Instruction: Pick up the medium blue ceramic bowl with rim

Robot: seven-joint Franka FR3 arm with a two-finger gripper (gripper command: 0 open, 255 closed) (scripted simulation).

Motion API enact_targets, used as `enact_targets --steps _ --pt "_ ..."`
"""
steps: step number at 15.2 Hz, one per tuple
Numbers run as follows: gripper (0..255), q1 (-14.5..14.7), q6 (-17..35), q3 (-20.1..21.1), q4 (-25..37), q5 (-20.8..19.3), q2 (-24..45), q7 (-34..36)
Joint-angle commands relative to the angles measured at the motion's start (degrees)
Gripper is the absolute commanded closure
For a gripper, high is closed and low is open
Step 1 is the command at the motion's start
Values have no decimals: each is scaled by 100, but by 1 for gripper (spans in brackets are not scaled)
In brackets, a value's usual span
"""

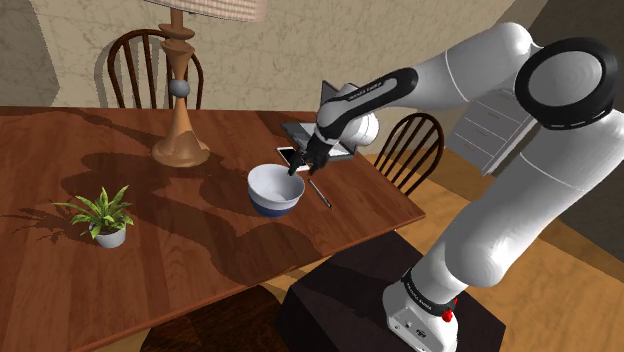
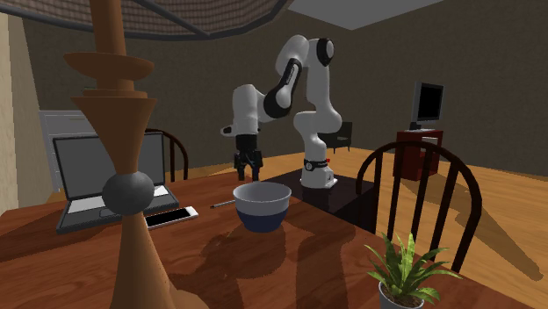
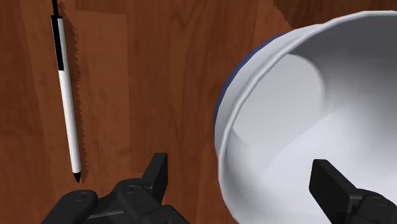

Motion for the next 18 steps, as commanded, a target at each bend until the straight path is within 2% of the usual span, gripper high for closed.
enact_targets --steps 1,7,8,18 --pt "0 21 178 19 18 165 203 -140" --pt "0 24 494 76 6 499 537 -445" --pt "255 25 497 77 9 502 543 -447" --pt "255 28 426 58 6 422 462 -374"
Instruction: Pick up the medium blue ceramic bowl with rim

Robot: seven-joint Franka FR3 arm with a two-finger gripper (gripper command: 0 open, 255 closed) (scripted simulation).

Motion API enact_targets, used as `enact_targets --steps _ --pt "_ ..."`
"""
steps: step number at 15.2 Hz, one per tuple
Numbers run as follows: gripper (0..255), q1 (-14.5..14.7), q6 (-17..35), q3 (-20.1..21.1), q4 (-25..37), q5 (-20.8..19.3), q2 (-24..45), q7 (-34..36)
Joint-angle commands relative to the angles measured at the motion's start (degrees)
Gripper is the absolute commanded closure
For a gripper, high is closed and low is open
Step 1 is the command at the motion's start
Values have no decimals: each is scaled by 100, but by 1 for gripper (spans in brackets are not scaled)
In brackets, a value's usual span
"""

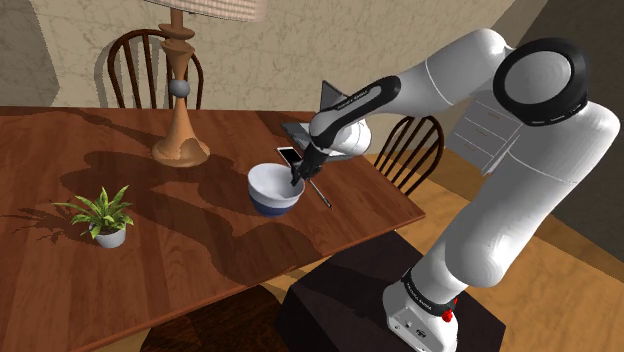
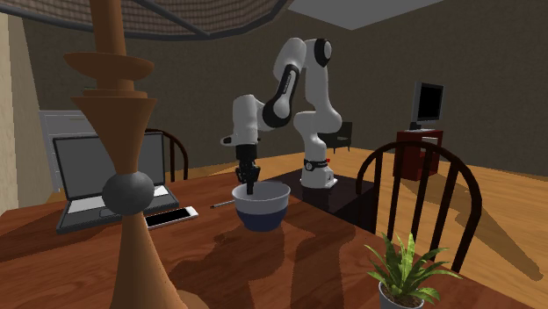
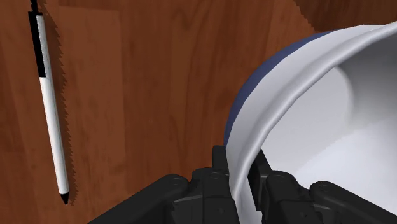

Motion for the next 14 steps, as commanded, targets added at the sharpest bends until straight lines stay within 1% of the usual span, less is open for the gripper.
enact_targets --steps 1,7,14 --pt "255 5 -110 -24 5 -124 -121 115" --pt "255 -13 -536 -77 48 -520 -541 481" --pt "255 -63 -1060 -91 173 -872 -975 819"
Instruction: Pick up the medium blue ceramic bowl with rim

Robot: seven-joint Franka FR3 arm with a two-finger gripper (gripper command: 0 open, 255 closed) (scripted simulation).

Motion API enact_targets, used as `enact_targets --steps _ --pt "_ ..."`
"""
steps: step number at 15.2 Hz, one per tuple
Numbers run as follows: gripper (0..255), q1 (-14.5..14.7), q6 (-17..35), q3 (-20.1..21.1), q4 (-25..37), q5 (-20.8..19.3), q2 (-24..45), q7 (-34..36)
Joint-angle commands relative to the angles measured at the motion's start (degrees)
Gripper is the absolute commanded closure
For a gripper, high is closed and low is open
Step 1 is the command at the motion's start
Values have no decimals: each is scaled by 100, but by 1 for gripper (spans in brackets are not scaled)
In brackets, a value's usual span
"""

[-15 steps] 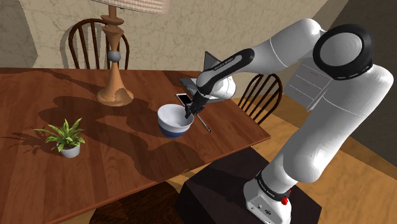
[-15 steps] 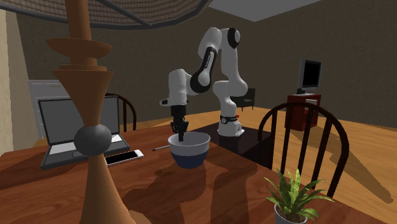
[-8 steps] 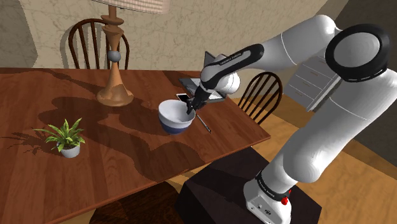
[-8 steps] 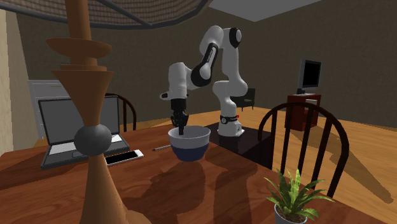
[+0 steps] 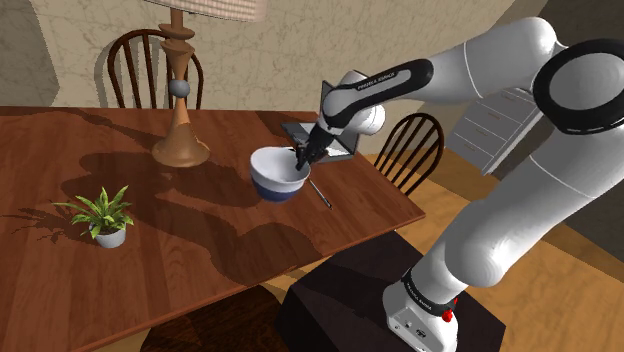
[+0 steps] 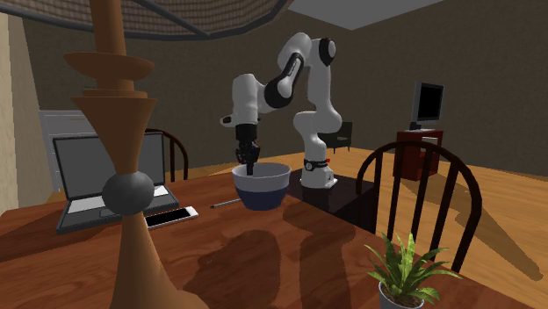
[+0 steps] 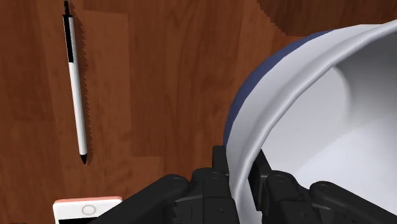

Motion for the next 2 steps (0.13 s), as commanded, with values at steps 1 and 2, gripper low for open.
enact_targets --steps 1,2 --pt "255 -14 -99 -6 47 -52 -58 45" --pt "255 -14 -99 -6 47 -53 -58 45"
